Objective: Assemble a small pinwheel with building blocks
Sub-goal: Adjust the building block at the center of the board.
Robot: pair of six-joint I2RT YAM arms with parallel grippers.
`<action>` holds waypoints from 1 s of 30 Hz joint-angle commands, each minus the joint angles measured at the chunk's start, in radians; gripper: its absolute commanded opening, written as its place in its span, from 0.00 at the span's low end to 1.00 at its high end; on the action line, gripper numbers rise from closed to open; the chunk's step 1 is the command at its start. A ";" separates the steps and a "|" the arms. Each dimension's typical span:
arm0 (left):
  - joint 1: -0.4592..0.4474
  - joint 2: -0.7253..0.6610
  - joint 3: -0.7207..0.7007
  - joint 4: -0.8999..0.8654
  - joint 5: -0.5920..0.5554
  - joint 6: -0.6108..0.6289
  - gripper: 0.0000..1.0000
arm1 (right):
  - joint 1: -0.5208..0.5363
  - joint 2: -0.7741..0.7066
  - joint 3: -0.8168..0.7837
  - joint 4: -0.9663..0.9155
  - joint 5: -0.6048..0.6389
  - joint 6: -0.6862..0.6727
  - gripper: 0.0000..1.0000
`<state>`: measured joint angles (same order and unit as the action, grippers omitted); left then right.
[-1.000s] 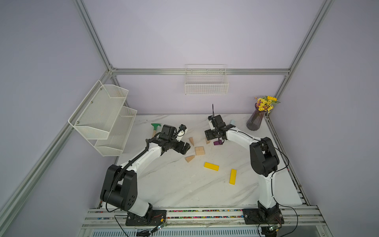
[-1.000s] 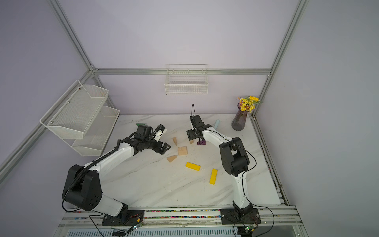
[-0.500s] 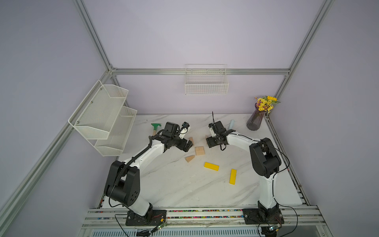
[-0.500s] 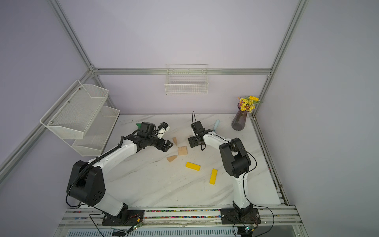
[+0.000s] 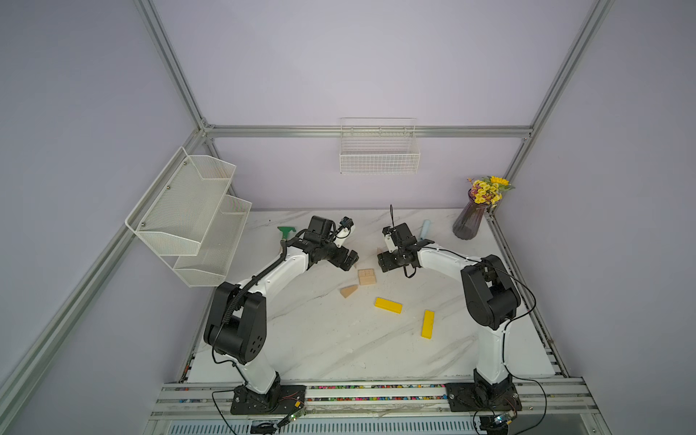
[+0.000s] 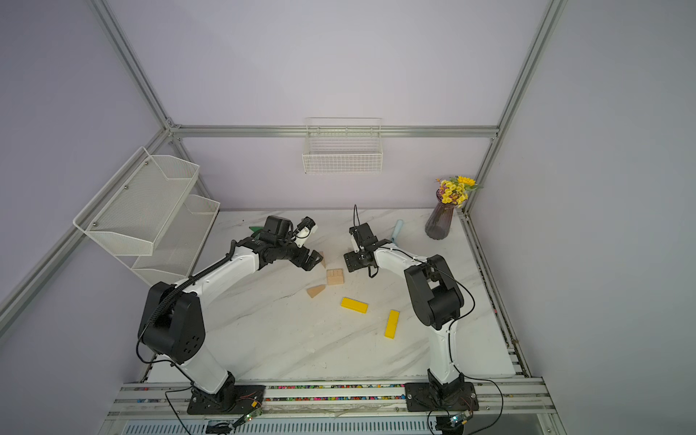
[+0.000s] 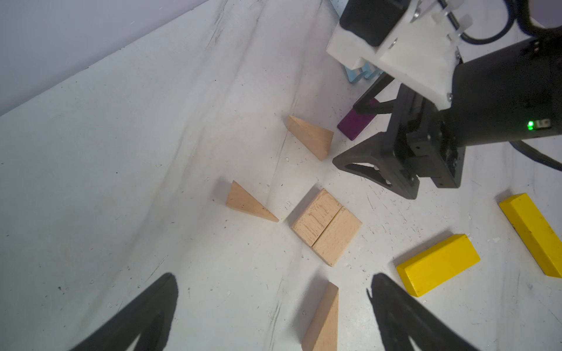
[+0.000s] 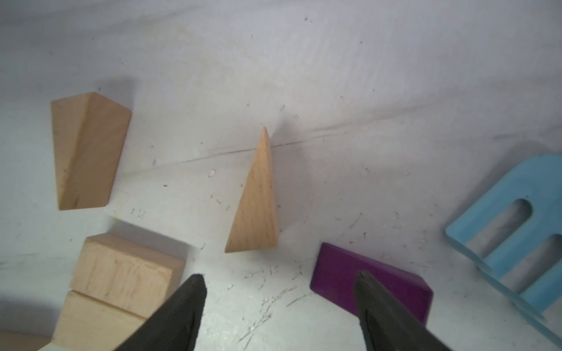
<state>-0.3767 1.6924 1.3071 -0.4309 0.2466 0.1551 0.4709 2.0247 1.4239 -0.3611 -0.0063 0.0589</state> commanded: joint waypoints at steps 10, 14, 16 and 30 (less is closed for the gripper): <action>-0.013 0.025 0.040 0.014 0.011 0.027 1.00 | -0.017 0.079 0.077 -0.023 0.169 0.090 0.79; -0.023 0.041 0.053 0.013 0.017 0.038 1.00 | -0.049 0.070 0.079 -0.018 0.202 0.096 0.79; -0.029 0.053 0.061 0.014 0.029 0.046 1.00 | -0.062 0.069 0.081 -0.014 0.206 0.090 0.79; -0.141 0.306 0.278 -0.051 -0.011 0.062 0.99 | -0.105 -0.252 -0.117 0.026 0.054 0.157 0.80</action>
<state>-0.4988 1.9667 1.5318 -0.4599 0.2481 0.2058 0.3897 1.8622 1.3376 -0.3641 0.0906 0.1658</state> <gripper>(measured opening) 0.990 0.800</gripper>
